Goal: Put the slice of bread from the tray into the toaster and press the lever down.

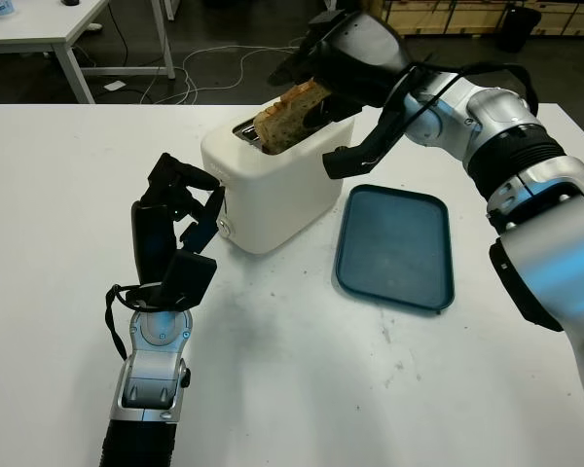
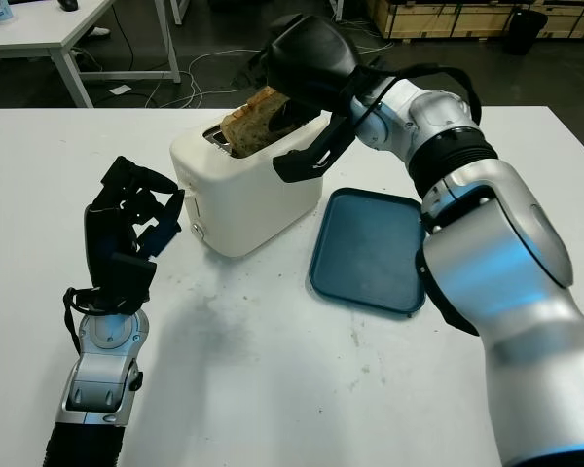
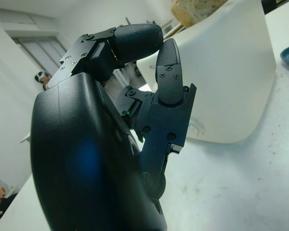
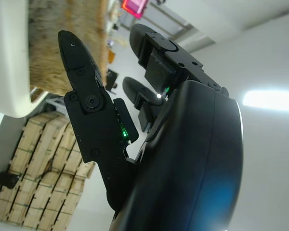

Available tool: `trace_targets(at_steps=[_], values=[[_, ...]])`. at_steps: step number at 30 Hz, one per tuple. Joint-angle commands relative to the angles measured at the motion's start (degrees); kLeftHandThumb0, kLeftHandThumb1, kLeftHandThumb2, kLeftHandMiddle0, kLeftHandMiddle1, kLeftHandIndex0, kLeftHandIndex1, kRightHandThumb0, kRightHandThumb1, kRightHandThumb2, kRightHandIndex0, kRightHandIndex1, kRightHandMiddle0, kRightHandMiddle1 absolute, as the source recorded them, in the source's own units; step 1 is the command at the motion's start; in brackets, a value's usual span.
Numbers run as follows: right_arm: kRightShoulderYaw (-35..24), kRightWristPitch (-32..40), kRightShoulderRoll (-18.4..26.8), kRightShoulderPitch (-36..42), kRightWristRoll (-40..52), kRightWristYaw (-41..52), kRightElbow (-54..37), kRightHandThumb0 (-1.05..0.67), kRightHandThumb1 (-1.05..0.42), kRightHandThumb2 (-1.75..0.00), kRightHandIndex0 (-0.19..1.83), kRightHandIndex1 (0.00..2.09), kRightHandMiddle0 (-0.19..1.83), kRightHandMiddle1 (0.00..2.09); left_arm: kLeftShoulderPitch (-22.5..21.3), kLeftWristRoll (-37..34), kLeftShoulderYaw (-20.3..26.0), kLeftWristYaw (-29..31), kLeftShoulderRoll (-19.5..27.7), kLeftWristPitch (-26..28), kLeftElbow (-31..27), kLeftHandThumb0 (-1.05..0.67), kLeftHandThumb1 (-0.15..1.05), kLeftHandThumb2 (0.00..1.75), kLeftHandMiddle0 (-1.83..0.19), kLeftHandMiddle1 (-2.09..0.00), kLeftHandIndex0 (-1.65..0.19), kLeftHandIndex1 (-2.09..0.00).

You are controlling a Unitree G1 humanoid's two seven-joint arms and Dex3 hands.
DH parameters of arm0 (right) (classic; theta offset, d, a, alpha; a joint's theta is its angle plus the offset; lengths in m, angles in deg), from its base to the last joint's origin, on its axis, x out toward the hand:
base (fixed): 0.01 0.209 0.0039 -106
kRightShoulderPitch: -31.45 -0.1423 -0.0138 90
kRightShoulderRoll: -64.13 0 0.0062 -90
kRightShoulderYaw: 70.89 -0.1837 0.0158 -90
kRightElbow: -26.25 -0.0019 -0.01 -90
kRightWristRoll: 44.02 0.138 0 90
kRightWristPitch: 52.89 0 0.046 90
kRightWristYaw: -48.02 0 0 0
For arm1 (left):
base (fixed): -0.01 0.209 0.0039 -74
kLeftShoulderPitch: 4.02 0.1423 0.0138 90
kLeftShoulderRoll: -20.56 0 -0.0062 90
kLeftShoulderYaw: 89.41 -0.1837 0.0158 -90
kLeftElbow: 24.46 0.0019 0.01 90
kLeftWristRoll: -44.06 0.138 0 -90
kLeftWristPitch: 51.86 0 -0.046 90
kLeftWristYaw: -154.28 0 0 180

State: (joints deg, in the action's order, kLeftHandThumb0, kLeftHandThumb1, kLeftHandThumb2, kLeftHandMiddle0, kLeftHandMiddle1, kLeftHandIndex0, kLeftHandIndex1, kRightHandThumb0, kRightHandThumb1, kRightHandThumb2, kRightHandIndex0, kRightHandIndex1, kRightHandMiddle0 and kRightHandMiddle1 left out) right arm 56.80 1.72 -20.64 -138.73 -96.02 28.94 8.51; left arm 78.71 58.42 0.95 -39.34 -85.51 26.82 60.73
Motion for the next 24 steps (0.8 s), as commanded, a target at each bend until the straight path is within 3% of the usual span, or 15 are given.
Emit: trace_targets(at_steps=[1, 7, 11, 12, 15, 19, 24], values=[[1.03, 1.64, -0.52, -1.19, -0.87, 0.97, 0.6, -0.44, -0.82, -0.01, 0.45, 0.48, 0.68, 0.0, 0.28, -0.03, -0.13, -0.11, -0.16, -0.12, -0.82, -0.35, 0.92, 0.46, -0.83, -1.75, -0.53, -1.74], [2.14, 2.59, -0.45, -1.04, -0.86, 3.34, 1.35, -0.4, -0.84, -0.01, 0.46, 0.45, 0.68, 0.0, 0.44, -0.01, -0.22, -0.1, -0.27, -0.16, -0.9, -0.35, 0.92, 0.46, -0.82, -1.75, -0.52, -1.74], [3.23, 3.35, 0.04, -0.66, -1.83, 0.9, 1.53, -0.36, -0.82, 0.0, 0.63, 0.52, 0.81, 0.07, 0.41, -0.06, -0.11, -0.07, -0.17, -0.3, -0.84, -0.35, 0.92, 0.46, -0.83, -1.75, -0.52, -1.75], [3.49, 3.7, 0.16, -0.54, -2.04, -0.18, 1.65, -0.33, -0.82, 0.0, 0.76, 0.94, 0.95, 0.11, 0.4, -0.02, -0.1, -0.08, -0.13, -0.37, -0.79, -0.35, 0.92, 0.47, -0.82, -1.75, -0.52, -1.75], [4.57, 5.46, 0.41, -0.42, -3.09, -3.46, 2.22, -0.29, -0.8, 0.0, 0.86, 1.59, 1.14, 0.15, 0.37, -0.24, -0.11, -0.06, -0.25, -0.55, -0.71, -0.35, 0.92, 0.46, -0.82, -1.75, -0.52, -1.74], [6.65, 8.8, 0.58, -0.65, -5.43, -7.2, 3.13, -0.39, -0.79, 0.0, 0.95, 1.74, 1.21, 0.17, 0.38, -0.4, -0.16, 0.1, -0.31, -0.34, -0.8, -0.35, 0.92, 0.47, -0.82, -1.75, -0.52, -1.74], [8.75, 12.43, 0.45, -0.8, -7.41, -10.54, 4.24, -0.58, -0.91, -0.09, 1.02, 1.75, 0.82, 1.43, 0.48, 0.03, -0.21, -0.1, -0.43, 0.06, -1.07, -0.35, 0.92, 0.46, -0.81, -1.75, -0.52, -1.74]])
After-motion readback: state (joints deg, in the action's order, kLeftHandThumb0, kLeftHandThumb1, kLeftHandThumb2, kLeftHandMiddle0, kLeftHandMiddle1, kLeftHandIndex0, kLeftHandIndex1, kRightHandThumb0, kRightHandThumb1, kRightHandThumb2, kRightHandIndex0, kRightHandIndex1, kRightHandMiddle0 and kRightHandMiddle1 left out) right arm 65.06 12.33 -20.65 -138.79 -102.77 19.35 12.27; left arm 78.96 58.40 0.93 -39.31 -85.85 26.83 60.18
